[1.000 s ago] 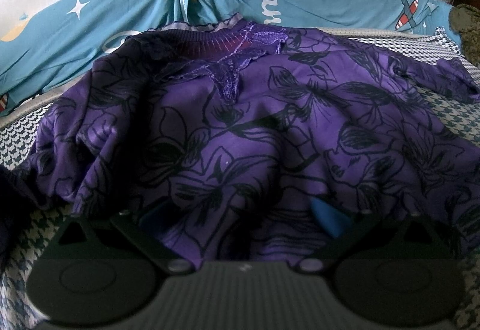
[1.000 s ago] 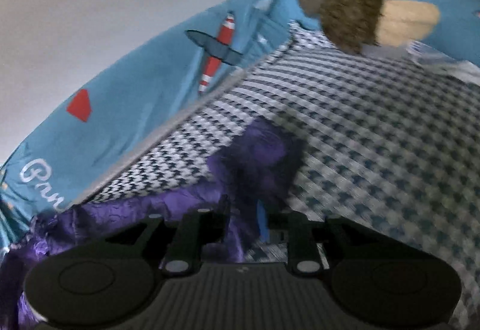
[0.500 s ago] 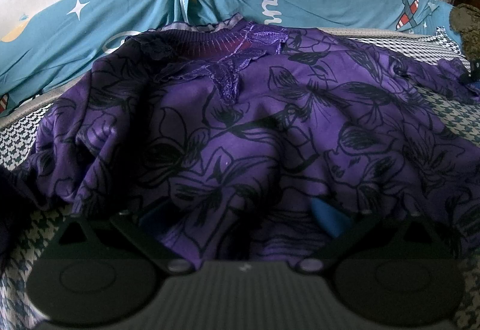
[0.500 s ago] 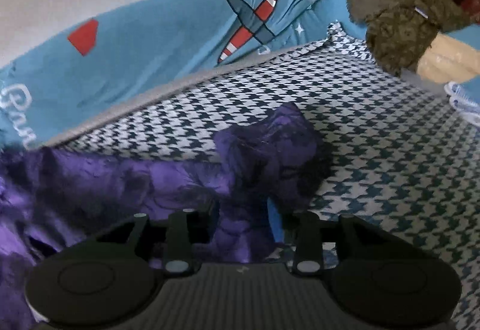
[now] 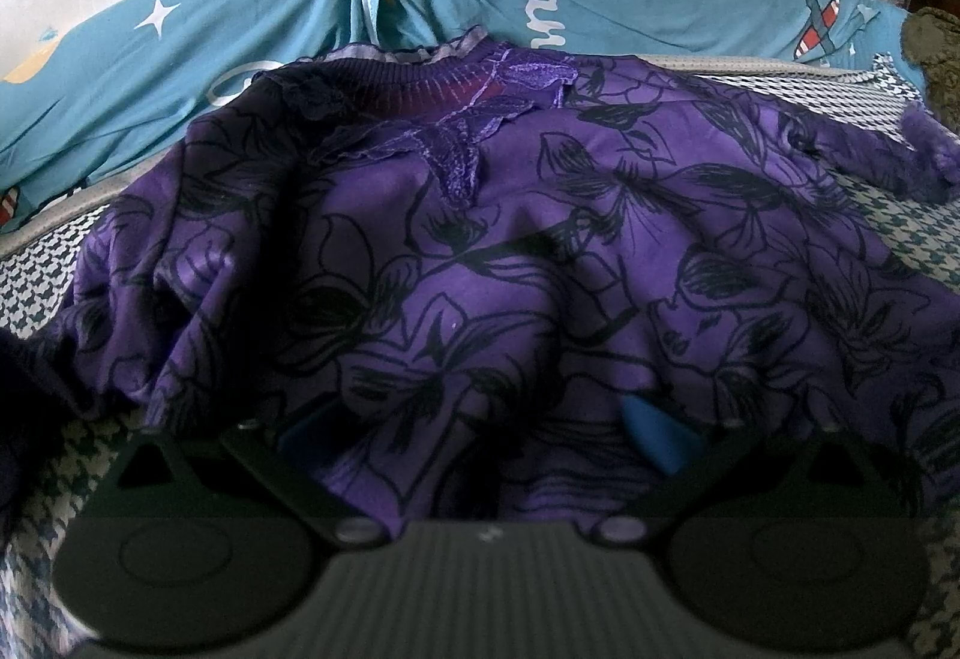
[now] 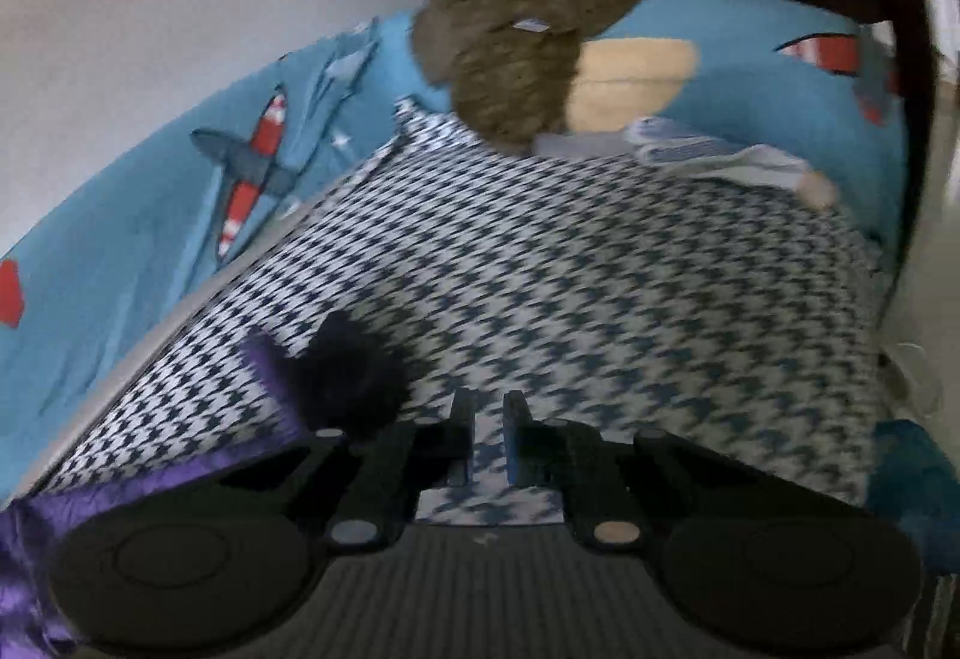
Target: Fold clothes
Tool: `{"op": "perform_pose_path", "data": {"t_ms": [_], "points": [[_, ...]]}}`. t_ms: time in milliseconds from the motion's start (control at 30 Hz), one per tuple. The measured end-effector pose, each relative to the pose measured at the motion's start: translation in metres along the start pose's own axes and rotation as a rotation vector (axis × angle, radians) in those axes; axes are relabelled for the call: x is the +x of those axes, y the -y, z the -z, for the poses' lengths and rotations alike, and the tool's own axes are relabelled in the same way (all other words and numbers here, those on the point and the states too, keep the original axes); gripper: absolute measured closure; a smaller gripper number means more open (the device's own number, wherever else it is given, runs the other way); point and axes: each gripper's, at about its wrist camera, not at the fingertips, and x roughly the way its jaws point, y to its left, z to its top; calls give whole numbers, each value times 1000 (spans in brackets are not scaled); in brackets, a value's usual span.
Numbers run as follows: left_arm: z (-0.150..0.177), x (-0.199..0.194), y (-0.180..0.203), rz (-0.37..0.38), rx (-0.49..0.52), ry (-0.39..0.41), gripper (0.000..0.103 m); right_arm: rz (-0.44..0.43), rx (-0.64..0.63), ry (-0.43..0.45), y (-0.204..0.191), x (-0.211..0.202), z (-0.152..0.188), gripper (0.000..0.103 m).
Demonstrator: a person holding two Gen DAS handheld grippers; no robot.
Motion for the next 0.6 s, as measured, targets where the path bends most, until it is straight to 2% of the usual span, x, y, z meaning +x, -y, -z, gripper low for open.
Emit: {"op": "perform_pose_path", "data": {"t_ms": [133, 233, 400, 500, 600], "points": [[0, -3, 0, -1, 1, -6, 1, -94, 9, -21, 3, -4, 2, 90], [2, -5, 0, -2, 6, -5, 1, -172, -31, -45, -8, 1, 5, 89], [2, -5, -1, 4, 2, -7, 1, -266, -171, -47, -38, 9, 15, 77], [2, -5, 0, 2, 3, -8, 1, -302, -233, -56, -52, 19, 21, 74], [1, -5, 0, 3, 0, -9, 1, -300, -285, -58, -61, 29, 26, 70]]}}
